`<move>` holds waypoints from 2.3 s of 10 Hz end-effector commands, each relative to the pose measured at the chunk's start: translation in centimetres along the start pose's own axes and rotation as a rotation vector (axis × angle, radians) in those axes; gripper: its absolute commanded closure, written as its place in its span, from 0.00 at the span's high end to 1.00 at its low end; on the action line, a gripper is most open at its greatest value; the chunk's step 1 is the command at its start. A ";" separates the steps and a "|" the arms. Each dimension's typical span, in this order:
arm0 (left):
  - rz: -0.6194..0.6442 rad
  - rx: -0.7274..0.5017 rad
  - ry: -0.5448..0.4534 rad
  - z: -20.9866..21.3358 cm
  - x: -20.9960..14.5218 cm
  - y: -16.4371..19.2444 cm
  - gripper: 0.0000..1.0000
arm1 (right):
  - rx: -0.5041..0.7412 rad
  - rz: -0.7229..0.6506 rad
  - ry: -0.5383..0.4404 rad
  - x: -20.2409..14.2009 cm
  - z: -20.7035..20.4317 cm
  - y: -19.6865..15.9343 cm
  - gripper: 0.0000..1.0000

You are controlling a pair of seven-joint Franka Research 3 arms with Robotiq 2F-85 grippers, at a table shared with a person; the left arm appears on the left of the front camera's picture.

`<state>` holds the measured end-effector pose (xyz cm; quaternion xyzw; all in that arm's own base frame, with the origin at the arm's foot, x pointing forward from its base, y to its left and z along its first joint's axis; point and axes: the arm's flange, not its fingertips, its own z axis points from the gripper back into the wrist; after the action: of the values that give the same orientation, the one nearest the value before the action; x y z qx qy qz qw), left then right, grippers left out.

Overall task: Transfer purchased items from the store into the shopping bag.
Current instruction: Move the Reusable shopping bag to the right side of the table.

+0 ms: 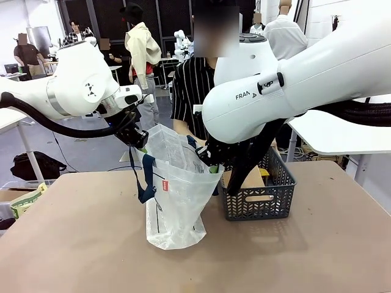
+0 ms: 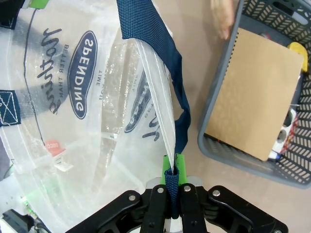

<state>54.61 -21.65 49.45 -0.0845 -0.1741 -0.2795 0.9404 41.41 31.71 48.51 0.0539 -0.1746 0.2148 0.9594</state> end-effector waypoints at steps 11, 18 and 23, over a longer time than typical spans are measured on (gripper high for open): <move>0.002 0.006 -0.010 0.2 -0.1 0.1 0.00 | 0.020 0.006 -0.013 0.2 0.0 -0.1 0.00; 0.002 0.006 -0.010 0.2 -0.1 0.1 0.00 | 0.020 0.006 -0.013 0.2 0.0 -0.1 0.00; 0.002 0.006 -0.010 0.2 -0.1 0.1 0.00 | 0.020 0.006 -0.013 0.2 0.0 -0.1 0.00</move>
<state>54.61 -21.65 49.45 -0.0845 -0.1741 -0.2795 0.9404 41.41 31.71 48.51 0.0539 -0.1746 0.2148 0.9594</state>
